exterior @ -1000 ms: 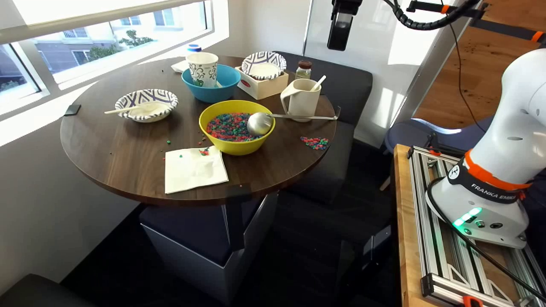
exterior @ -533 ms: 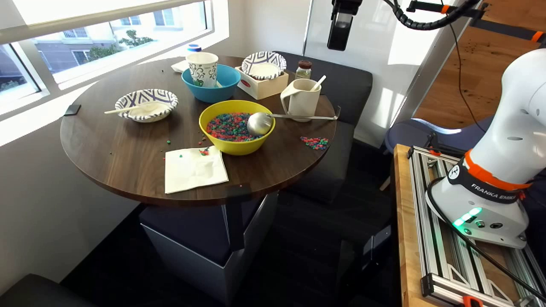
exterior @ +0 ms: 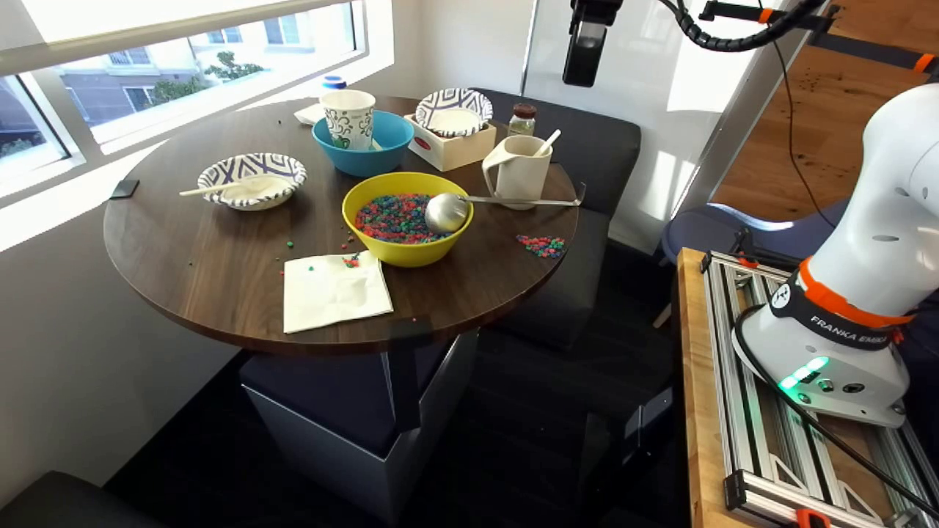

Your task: Use the silver ladle to stir the contents in the yellow bowl

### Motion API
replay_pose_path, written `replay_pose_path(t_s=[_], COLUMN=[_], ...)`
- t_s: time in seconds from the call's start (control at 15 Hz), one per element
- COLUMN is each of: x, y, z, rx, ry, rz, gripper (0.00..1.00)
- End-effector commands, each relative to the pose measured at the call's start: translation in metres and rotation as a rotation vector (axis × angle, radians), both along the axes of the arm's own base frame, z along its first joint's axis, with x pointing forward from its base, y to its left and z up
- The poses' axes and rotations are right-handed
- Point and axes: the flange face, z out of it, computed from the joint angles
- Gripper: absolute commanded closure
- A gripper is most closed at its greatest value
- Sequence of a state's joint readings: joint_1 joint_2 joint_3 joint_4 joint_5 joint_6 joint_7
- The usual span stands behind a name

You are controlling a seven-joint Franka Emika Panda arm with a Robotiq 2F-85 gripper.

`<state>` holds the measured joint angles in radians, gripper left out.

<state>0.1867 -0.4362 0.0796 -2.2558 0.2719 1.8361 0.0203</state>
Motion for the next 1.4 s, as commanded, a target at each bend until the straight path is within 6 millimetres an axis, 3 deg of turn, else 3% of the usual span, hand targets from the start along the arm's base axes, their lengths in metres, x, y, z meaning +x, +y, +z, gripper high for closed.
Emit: replay_pose_path(t_s=[0.0,0.4,0.73,1.13,1.33], x=[0.016,0.043,0.037,0.041,0.017], y=[-0.016,-0.054,-0.090,-0.098,-0.110], z=[-0.016,-0.051,-0.078,-0.076,-0.073], rx=[0.040,0.058,-0.066,-0.071,-0.009], ry=[-0.039,-0.022,-0.005,0.016,-0.073], rz=[0.057,0.192,0.201,0.192,0.362], gripper=[0.00,0.00,0.00,0.00,0.00])
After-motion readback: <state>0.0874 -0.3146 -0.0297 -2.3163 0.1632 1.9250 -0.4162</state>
